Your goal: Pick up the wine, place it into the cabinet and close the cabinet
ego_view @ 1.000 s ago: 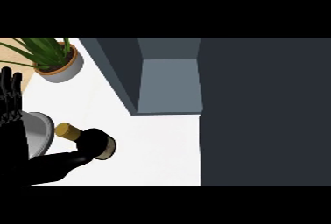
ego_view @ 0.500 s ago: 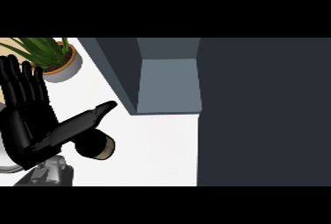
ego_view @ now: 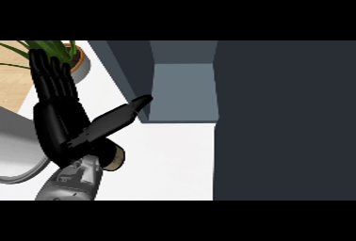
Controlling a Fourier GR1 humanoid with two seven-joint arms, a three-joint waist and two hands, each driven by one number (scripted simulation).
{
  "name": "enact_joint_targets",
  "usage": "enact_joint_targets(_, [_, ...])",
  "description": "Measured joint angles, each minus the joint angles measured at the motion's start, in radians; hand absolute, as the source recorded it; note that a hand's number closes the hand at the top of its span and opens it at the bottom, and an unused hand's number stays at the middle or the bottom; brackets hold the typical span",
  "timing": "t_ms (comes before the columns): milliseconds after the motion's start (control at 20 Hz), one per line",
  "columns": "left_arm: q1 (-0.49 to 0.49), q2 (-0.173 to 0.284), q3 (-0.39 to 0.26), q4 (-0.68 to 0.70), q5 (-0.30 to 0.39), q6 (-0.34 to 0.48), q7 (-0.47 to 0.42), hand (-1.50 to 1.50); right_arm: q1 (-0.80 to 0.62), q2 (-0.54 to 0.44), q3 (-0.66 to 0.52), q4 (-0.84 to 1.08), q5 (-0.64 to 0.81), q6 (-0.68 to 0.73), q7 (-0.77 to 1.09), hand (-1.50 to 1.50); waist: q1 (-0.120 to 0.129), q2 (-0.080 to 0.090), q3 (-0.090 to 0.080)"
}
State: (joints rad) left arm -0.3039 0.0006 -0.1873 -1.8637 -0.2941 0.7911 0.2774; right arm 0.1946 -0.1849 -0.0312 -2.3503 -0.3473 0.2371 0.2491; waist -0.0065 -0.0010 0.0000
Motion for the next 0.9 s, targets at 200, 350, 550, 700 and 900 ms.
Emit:
enact_joint_targets(200, [-0.028, 0.0, -0.036, 0.007, -0.041, 0.044, 0.049, -1.5, -0.034, -0.005, -0.025, -0.008, -0.014, -0.004, 0.054, -1.5, 0.002, 0.0, 0.0])
enact_joint_targets(350, [-0.006, 0.0, -0.054, -0.003, -0.059, 0.054, 0.055, -1.5, -0.052, 0.005, -0.028, -0.003, -0.013, -0.001, 0.067, -1.5, 0.003, 0.0, 0.0])
enact_joint_targets(550, [-0.006, 0.0, -0.062, -0.006, -0.078, 0.068, 0.068, -1.5, -0.073, 0.016, -0.024, -0.006, -0.008, -0.001, 0.094, -1.5, 0.004, 0.0, 0.0])
enact_joint_targets(700, [0.007, 0.0, -0.077, -0.007, -0.098, 0.085, 0.083, -1.5, -0.055, 0.026, -0.033, -0.006, -0.011, 0.017, 0.088, -1.5, 0.003, 0.0, 0.0])
enact_joint_targets(900, [0.063, 0.0, -0.089, -0.052, -0.136, 0.086, 0.114, -1.5, -0.066, 0.031, -0.047, 0.002, -0.019, 0.025, 0.094, -1.5, 0.005, 0.0, 0.0])
